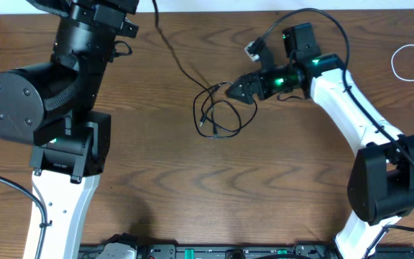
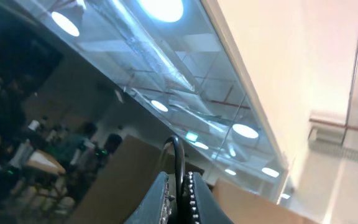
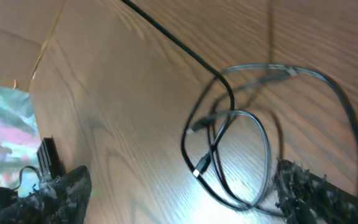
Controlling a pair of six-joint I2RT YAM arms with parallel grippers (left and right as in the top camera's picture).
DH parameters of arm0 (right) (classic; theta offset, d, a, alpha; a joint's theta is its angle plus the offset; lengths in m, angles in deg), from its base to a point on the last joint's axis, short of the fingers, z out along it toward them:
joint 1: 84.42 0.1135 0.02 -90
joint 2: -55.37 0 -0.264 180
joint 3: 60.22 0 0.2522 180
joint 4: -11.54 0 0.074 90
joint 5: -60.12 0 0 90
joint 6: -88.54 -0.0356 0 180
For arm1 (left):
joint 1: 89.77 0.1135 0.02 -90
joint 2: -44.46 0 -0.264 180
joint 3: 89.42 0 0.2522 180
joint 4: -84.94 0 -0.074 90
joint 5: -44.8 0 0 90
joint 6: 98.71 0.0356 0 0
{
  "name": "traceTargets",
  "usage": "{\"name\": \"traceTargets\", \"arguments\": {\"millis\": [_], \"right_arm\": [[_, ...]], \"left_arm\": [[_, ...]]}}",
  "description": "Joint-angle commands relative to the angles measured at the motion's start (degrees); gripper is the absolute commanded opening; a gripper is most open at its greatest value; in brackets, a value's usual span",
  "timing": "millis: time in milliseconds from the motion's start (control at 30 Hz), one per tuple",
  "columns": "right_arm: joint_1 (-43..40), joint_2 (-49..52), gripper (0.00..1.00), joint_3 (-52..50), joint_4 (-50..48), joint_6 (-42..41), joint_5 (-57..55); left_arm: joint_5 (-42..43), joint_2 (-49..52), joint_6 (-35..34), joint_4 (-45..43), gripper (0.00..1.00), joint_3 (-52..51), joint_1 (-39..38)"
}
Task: Untangle cables
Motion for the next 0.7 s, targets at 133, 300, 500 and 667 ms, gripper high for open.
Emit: {"name": "traceTargets", "arguments": {"millis": [133,300,500,667], "right_arm": [[4.28,-0.26,0.94,0.55,-7.28,1.31,1.68],[7.89,-0.26,0.94,0.55,-18.12,1.09,2.16],[12.02,-0.28,0.93,0.55,-33.7,-2.49,2.82],[13.11,-0.28,0.91,0.55,-48.02,-10.01,9.86]], "left_arm": [[-3.15,-0.22,-9.07,-1.75,0.07,2.4,-0.07],[-3.15,-0.63,-10.71,-1.77,0.07,3.34,-0.07],[-3.17,-2.1,-10.88,-2.19,0.07,3.52,-0.07],[-3.1,-3.8,-10.86,-2.14,0.07,3.52,-0.07]]}}
